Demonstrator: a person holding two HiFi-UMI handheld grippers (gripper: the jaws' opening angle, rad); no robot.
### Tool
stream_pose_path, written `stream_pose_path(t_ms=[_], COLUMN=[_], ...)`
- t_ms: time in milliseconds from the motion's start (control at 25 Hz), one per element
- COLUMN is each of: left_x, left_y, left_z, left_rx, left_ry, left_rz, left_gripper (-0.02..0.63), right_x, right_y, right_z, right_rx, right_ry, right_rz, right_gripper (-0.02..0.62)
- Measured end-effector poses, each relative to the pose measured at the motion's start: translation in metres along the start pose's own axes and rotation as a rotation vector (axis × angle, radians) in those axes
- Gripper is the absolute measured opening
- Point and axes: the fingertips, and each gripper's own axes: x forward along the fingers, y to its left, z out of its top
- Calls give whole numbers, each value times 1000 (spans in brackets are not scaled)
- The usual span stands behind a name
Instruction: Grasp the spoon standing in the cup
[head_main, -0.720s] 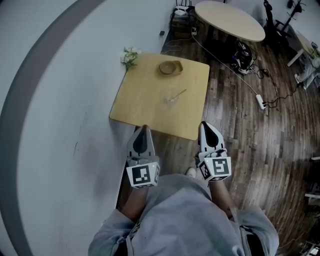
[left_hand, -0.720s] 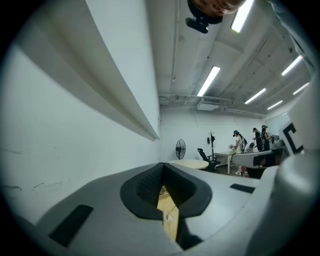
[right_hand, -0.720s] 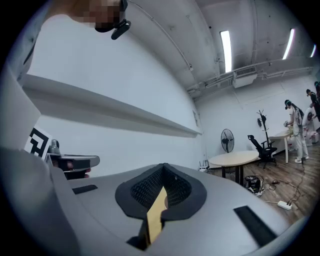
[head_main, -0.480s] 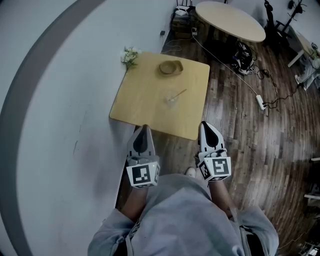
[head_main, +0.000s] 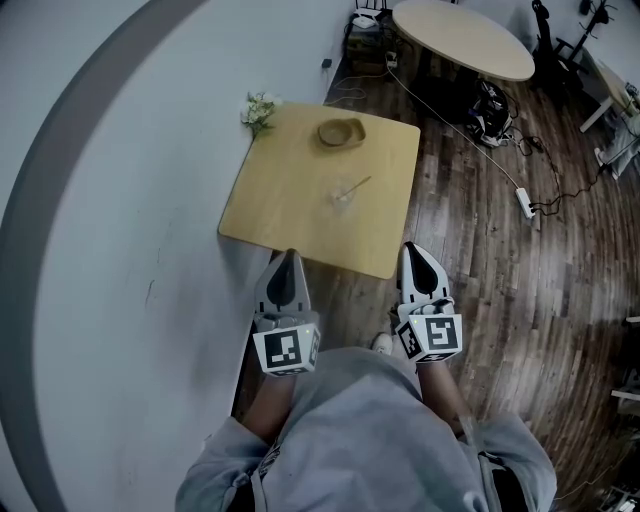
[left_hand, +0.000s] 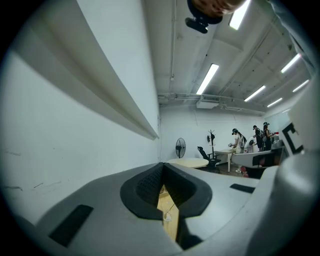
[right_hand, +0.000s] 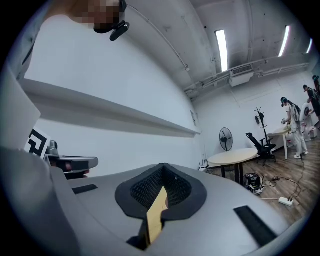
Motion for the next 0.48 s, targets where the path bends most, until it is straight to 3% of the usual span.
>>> stream_pose_path(t_ms=[280,480], left_x=[3,4], left_y=[-32,-51], left_z=[-2,-5], left_rx=[16,8], left_ry=[13,15], left_rz=[-7,32], left_gripper=[2,2], right_x=[-7,-13], right_y=[-25,-46], right_z=[-3,-2], right_rx=[14,8], right_ry=[6,12], right_rz=[3,27], right_gripper=[-1,-2])
